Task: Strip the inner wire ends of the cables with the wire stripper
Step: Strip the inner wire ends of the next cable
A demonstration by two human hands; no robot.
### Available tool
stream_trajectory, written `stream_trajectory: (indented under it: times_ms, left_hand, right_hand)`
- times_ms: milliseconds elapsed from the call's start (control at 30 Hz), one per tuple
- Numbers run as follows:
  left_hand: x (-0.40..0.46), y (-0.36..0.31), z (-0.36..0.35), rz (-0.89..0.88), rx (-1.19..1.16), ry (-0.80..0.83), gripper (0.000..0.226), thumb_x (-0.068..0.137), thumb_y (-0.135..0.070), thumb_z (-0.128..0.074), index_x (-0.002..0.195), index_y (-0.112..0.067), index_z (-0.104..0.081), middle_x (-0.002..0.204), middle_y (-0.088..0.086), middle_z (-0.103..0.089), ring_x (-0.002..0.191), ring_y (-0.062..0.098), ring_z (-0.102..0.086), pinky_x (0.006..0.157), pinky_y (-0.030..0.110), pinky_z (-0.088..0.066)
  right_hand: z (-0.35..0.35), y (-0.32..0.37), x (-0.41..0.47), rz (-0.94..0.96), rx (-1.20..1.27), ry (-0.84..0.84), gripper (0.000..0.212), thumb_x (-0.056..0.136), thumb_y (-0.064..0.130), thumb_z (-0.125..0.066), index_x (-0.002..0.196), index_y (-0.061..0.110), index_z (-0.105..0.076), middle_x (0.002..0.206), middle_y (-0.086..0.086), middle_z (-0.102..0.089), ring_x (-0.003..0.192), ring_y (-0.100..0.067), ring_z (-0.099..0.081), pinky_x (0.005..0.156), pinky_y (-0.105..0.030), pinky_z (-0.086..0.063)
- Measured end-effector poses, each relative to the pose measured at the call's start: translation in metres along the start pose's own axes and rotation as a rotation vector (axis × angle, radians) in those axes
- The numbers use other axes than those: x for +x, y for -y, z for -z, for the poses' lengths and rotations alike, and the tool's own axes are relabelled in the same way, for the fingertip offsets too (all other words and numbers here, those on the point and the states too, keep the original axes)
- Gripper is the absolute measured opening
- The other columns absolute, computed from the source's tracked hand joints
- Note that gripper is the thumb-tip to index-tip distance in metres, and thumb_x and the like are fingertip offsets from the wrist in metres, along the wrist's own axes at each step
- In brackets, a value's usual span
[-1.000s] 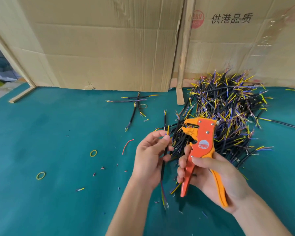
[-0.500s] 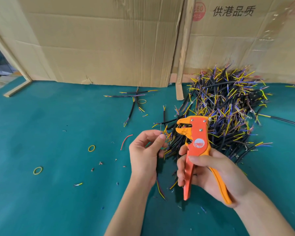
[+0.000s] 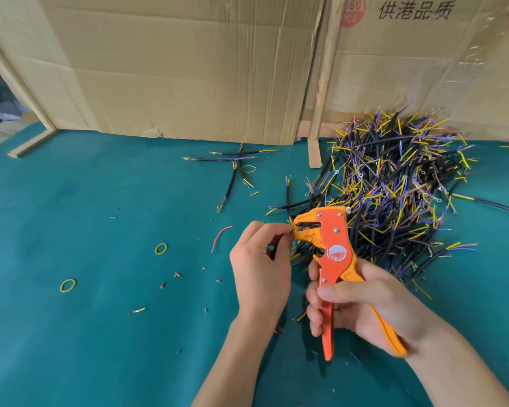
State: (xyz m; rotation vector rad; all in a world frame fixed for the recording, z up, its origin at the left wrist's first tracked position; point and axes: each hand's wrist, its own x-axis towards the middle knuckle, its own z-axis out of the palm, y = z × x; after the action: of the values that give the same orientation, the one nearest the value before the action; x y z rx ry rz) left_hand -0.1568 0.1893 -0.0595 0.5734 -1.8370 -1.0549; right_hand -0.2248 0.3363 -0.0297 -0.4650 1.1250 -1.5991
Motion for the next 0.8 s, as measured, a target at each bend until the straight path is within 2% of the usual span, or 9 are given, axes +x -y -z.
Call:
stream_trajectory:
  times_ms: [67,133,300,433,500,600,667,800]
  left_hand:
    - [0.0,0.0,0.0,-0.036,0.034,-0.005,0.019,0.084,0.003,-0.073,0.082,-0.016,-0.075,0.077,-0.01,-0.064,0.074,0.009,-0.061,0.066,0.018,-0.047]
    - [-0.001,-0.001,0.0,-0.061,0.058,-0.019,0.018,0.083,0.002,-0.074,0.082,-0.016,-0.076,0.077,-0.01,-0.064,0.074,0.008,-0.061,0.066,0.017,-0.047]
    - [0.0,-0.001,0.001,-0.06,0.039,-0.034,0.016,0.084,-0.002,-0.075,0.084,-0.018,-0.076,0.079,-0.013,-0.067,0.076,0.006,-0.064,0.069,0.011,-0.045]
    - [0.0,-0.003,-0.002,-0.023,0.029,0.003,0.015,0.084,-0.005,-0.076,0.086,-0.02,-0.077,0.08,-0.016,-0.069,0.076,0.003,-0.064,0.07,0.006,-0.043]
    - [-0.001,-0.003,-0.002,0.0,0.036,0.011,0.015,0.085,-0.006,-0.076,0.086,-0.021,-0.077,0.08,-0.016,-0.069,0.077,0.002,-0.064,0.071,0.006,-0.043]
    - [0.002,0.001,0.0,0.063,0.005,0.002,0.014,0.088,-0.008,-0.073,0.086,-0.021,-0.074,0.081,-0.013,-0.069,0.078,0.005,-0.064,0.072,0.011,-0.045]
    - [0.004,0.003,0.002,0.142,-0.071,0.039,0.013,0.092,-0.009,-0.069,0.087,-0.02,-0.071,0.079,-0.012,-0.068,0.073,0.005,-0.061,0.071,0.015,-0.045]
    - [0.005,0.005,0.002,0.239,-0.207,0.167,0.011,0.095,-0.018,-0.062,0.086,-0.023,-0.066,0.064,-0.016,-0.055,0.059,0.01,-0.046,0.062,0.027,-0.039]
  right_hand:
    - [-0.001,-0.001,0.001,-0.003,0.012,-0.003,0.028,0.072,0.008,-0.083,0.093,0.004,-0.065,0.075,-0.021,-0.051,0.062,-0.034,-0.054,0.06,-0.046,-0.052]
    - [-0.004,-0.001,0.002,-0.002,0.001,-0.016,0.025,0.076,0.015,-0.082,0.082,0.005,-0.059,0.068,-0.017,-0.046,0.053,-0.028,-0.049,0.053,-0.04,-0.047]
    - [-0.013,-0.004,0.003,0.021,0.009,-0.104,0.036,0.081,0.026,-0.077,0.066,0.01,-0.048,0.057,-0.011,-0.036,0.041,-0.022,-0.036,0.044,-0.031,-0.038]
    - [-0.015,-0.006,0.006,0.058,-0.074,-0.19,0.057,0.079,0.032,-0.081,0.052,0.009,-0.038,0.044,-0.003,-0.029,0.032,-0.016,-0.027,0.037,-0.022,-0.029]
    - [-0.013,-0.005,0.006,0.078,-0.035,-0.176,0.048,0.079,0.028,-0.082,0.057,0.007,-0.044,0.048,-0.007,-0.035,0.035,-0.019,-0.033,0.039,-0.026,-0.033]
    - [-0.007,0.001,0.004,0.126,0.154,-0.1,0.024,0.08,0.017,-0.078,0.084,0.006,-0.056,0.066,-0.017,-0.047,0.051,-0.028,-0.048,0.05,-0.039,-0.046]
    - [0.002,0.005,0.002,0.153,0.177,-0.096,0.028,0.076,0.014,-0.081,0.094,0.007,-0.06,0.074,-0.019,-0.053,0.059,-0.033,-0.054,0.057,-0.043,-0.051]
    - [0.016,0.009,-0.001,0.103,0.126,-0.117,0.047,0.063,0.019,-0.095,0.097,0.007,-0.065,0.081,-0.023,-0.058,0.068,-0.038,-0.059,0.064,-0.049,-0.054]
